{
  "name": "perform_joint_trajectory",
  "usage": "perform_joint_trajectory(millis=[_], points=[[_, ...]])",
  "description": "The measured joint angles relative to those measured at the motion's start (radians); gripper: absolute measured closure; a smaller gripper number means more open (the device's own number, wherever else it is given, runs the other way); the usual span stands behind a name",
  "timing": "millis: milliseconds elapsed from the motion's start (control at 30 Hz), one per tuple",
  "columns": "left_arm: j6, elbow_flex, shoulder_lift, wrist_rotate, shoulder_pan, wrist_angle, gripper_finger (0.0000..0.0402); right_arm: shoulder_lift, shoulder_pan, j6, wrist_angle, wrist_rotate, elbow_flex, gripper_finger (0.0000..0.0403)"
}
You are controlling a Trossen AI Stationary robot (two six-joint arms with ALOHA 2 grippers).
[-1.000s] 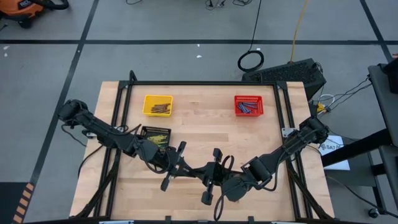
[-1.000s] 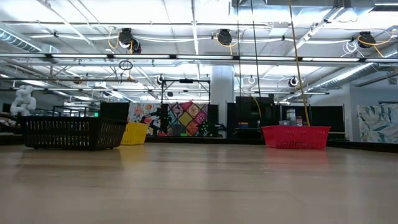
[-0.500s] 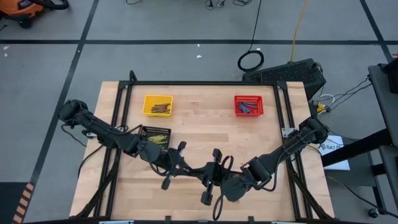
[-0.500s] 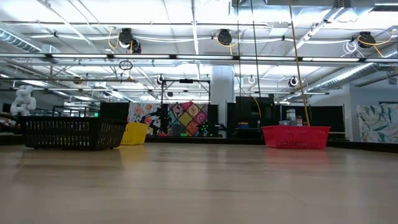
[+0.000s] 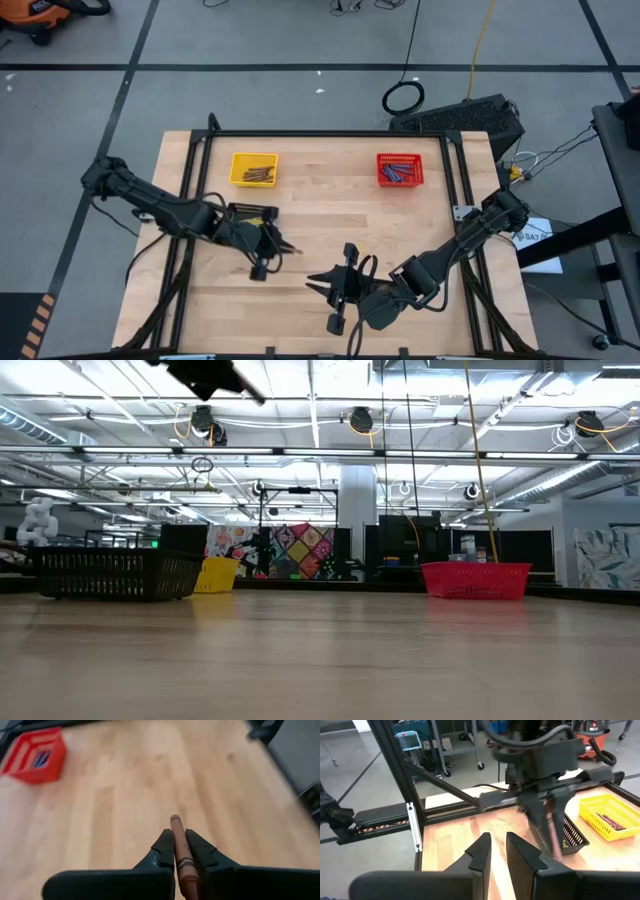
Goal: Sort crayons
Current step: Put the brown crayon into the yellow bin
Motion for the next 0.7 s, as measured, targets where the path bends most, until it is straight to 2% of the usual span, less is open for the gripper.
perform_joint_trajectory(millis=[333, 533, 700], points=[[0.060, 0.000, -0.113, -0.022, 0.171, -0.331, 0.0391, 0.000, 0.000, 0.052, -0.109, 0.001, 0.000, 0.0355], [0.163, 0.000, -0.118, -0.037, 0.333, -0.493, 0.0390, 0.000, 0.000, 0.080, -0.140, 0.002, 0.000, 0.0355], [0.293, 0.000, -0.118, -0.026, 0.492, -0.549, 0.0390, 0.000, 0.000, 0.080, -0.142, 0.002, 0.000, 0.0355]])
